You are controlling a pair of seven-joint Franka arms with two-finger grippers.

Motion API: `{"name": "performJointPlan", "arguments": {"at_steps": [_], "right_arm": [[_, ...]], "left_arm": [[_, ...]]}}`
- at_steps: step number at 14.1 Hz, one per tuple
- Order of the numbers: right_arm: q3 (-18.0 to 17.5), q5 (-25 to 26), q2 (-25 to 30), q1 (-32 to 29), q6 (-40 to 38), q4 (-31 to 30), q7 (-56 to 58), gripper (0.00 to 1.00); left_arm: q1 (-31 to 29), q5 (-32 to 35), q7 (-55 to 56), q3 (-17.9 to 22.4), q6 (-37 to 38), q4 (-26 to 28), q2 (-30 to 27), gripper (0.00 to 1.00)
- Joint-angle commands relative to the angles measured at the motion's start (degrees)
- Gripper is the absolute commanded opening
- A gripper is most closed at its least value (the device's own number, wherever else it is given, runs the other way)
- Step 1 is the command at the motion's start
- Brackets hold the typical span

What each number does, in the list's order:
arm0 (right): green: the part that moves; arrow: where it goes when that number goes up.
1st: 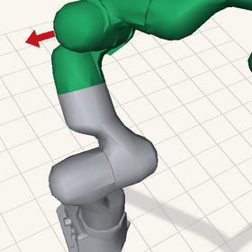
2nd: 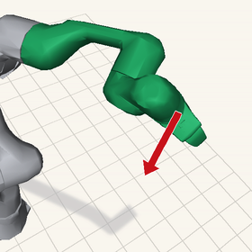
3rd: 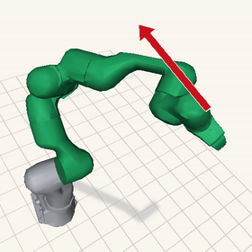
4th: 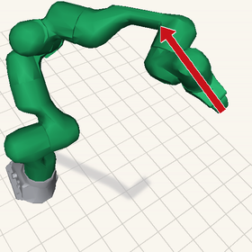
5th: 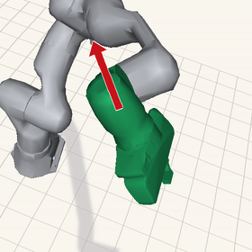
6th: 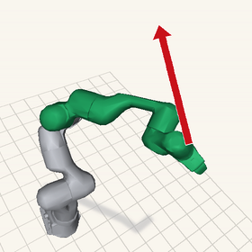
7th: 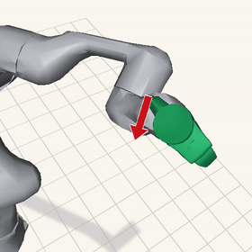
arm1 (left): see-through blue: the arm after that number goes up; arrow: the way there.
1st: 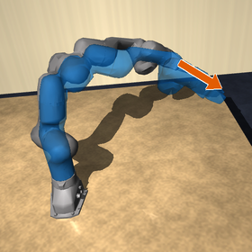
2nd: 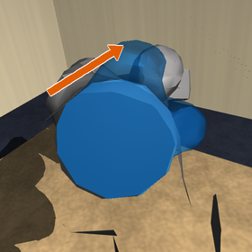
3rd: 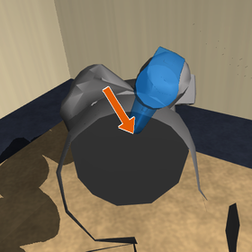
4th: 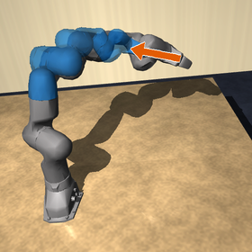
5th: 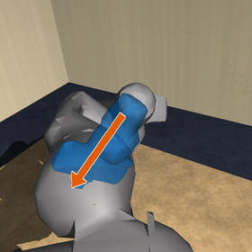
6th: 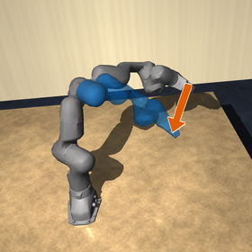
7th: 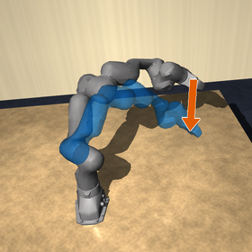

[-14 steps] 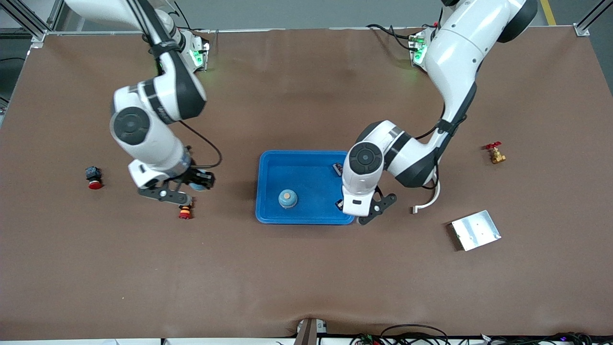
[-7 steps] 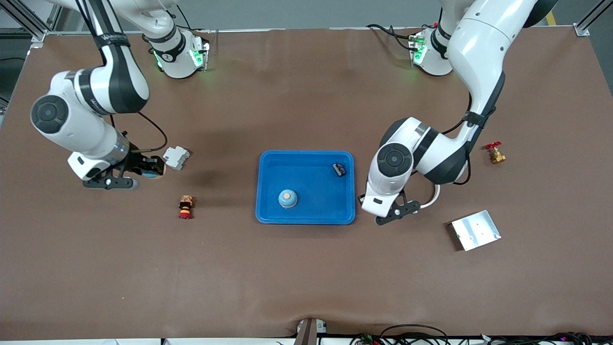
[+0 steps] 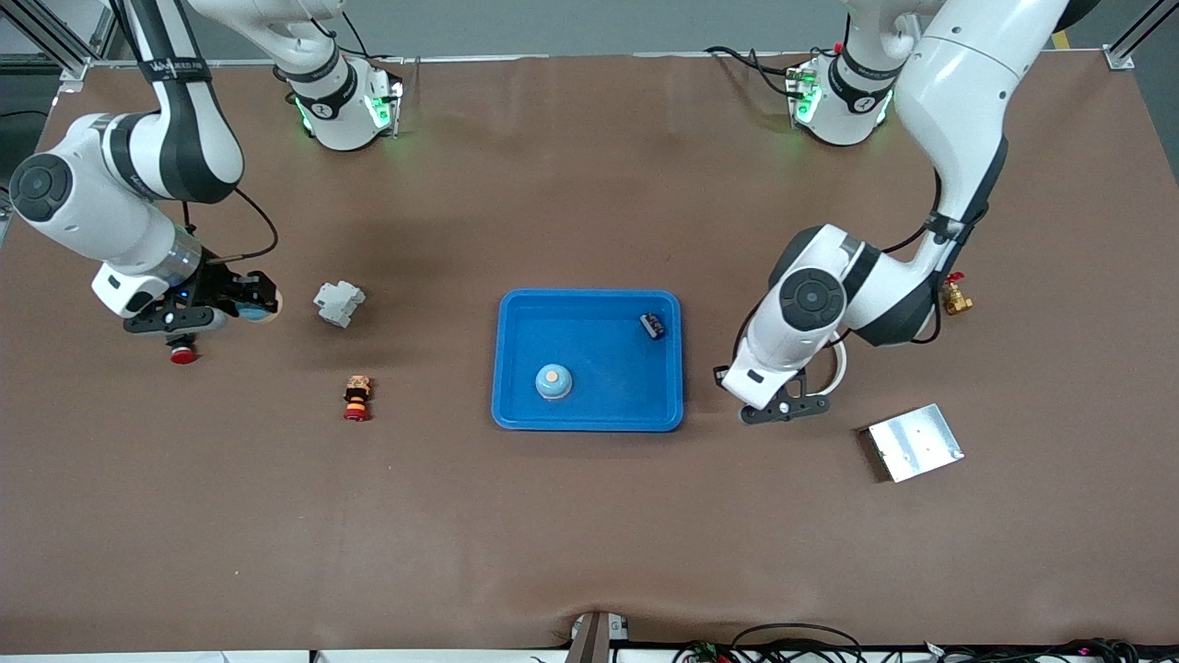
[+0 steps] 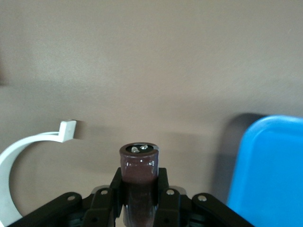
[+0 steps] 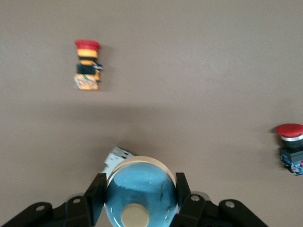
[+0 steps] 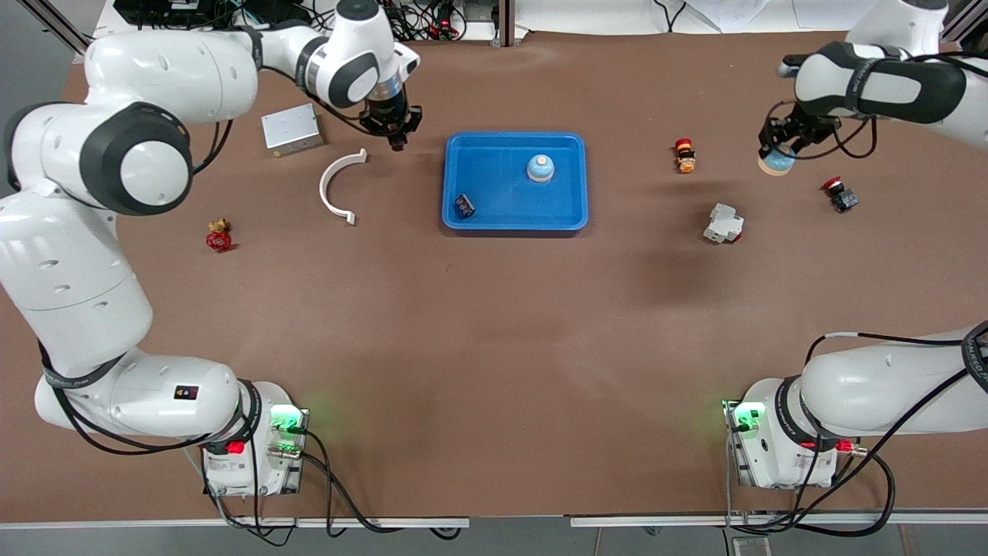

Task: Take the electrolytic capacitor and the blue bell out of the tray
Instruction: 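Carry the capacitor toward the arc while the right gripper carries the bell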

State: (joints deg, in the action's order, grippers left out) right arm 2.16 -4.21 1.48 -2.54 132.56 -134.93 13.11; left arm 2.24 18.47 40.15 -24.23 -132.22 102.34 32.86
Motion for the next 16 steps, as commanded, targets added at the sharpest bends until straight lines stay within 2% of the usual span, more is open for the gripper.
{"name": "performJointPlan", "arguments": {"at_steps": [1, 3, 6, 8, 11, 13, 16], "right_arm": [[-0.8, -1.3, 4.1, -3.5, 6.4, -8.5, 6.5, 0.00], [-0.8, -1.3, 3.7, -7.8, 10.5, -11.4, 12.8, 0.00], [-0.8, -1.4, 3.2, -13.1, 11.2, -11.8, 20.1, 0.00], [-0.8, -1.4, 2.2, -16.6, 12.1, -11.8, 24.4, 0.00], [-0.8, -1.5, -1.0, -20.1, 14.0, -11.9, 27.5, 0.00], [-0.9, -1.7, -3.8, -21.8, 18.1, -13.2, 29.2, 0.00], [-0.9, -7.2, -8.1, -23.5, 19.8, -13.3, 35.1, 0.00]], "left_arm": [[-4.3, 0.3, -6.6, -2.0, -2.1, 5.8, -3.2, 0.01], [-6.8, 0.3, -9.6, -3.2, -2.1, 7.7, -3.8, 0.01], [-10.5, 0.7, -12.4, -5.3, -3.4, 12.0, -4.7, 0.02], [-11.3, 2.3, -13.1, -5.3, -6.0, 15.0, -5.7, 0.02], [-14.0, 4.5, -20.0, -5.6, -6.9, 18.1, -6.2, 0.03], [-15.5, 4.5, -22.9, -5.8, -7.0, 18.9, -6.2, 0.03], [-16.0, 4.5, -23.3, -5.7, -7.6, 18.9, -5.6, 0.03]]}}
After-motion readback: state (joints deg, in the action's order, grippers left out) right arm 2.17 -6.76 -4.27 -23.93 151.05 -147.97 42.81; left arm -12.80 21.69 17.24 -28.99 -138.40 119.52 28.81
